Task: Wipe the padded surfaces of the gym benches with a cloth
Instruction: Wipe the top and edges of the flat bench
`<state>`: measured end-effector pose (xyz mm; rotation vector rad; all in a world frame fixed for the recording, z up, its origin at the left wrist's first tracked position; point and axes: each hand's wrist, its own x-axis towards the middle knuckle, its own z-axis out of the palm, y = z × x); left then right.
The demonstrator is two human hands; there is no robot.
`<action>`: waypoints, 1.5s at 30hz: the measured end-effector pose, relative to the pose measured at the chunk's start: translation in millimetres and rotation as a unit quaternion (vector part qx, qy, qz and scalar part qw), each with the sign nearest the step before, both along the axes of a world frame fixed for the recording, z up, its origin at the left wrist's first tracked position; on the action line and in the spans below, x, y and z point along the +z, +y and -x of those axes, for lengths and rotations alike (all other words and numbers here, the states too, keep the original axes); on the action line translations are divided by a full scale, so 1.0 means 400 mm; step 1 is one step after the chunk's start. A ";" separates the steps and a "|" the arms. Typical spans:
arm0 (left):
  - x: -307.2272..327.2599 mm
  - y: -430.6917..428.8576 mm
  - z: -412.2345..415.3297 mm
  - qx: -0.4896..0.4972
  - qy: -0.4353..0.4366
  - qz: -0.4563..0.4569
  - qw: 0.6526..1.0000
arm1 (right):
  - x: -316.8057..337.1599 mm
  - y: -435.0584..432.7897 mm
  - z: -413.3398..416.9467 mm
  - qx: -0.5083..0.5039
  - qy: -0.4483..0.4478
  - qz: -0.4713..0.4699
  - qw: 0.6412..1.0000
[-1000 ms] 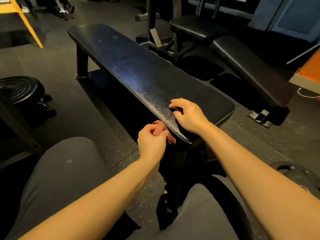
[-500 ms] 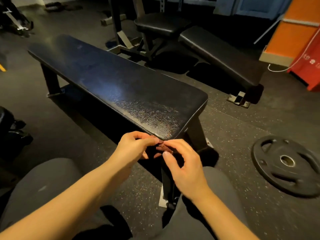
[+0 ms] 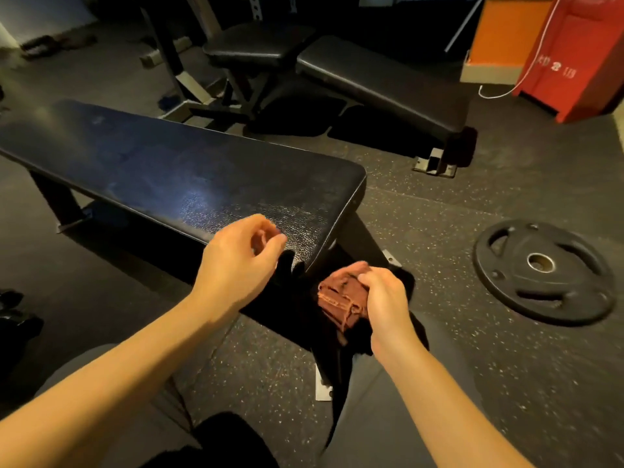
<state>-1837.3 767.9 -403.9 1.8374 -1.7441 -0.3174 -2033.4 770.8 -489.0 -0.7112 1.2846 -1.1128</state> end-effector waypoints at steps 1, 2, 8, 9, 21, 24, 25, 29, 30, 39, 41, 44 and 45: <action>-0.020 -0.028 0.001 -0.022 -0.051 0.031 0.998 | 0.017 -0.020 -0.009 -0.001 -0.019 -0.013 1.000; -0.042 -0.058 0.002 -0.044 -0.079 0.044 0.995 | 0.037 -0.034 -0.021 0.002 -0.033 -0.015 0.999; -0.125 -0.135 0.023 -0.074 -0.102 0.086 0.988 | 0.038 0.034 -0.099 0.025 0.033 0.037 0.998; -0.127 -0.134 0.025 -0.067 -0.101 0.092 0.988 | 0.034 0.042 -0.101 0.044 0.075 0.049 0.995; -0.134 -0.135 0.037 -0.065 -0.131 0.086 0.986 | 0.010 -0.026 -0.089 0.034 0.179 0.089 0.979; -0.138 -0.136 0.034 -0.075 -0.141 0.093 0.983 | 0.003 -0.133 -0.071 -0.029 0.173 0.081 0.981; -0.138 -0.137 0.033 -0.075 -0.141 0.092 0.983 | -0.012 -0.191 -0.062 -0.054 0.172 0.062 0.982; -0.139 -0.140 0.033 -0.077 -0.143 0.099 0.982 | 0.008 -0.126 -0.079 -0.016 0.172 0.054 0.983; -0.140 -0.141 0.032 -0.080 -0.141 0.100 0.982 | 0.018 -0.064 -0.086 0.011 0.175 0.065 0.982; -0.142 -0.143 0.034 -0.085 -0.141 0.093 0.982 | 0.028 -0.201 -0.058 -0.042 0.185 0.066 0.980; -0.140 -0.144 0.035 -0.082 -0.142 0.091 0.982 | 0.031 -0.083 -0.073 0.002 0.174 0.105 0.979; -0.140 -0.145 0.038 -0.082 -0.144 0.085 0.983 | 0.016 -0.064 -0.059 0.058 0.209 0.146 0.965; -0.140 -0.146 0.038 -0.084 -0.145 0.084 0.982 | 0.021 -0.122 -0.050 0.027 0.222 0.154 0.963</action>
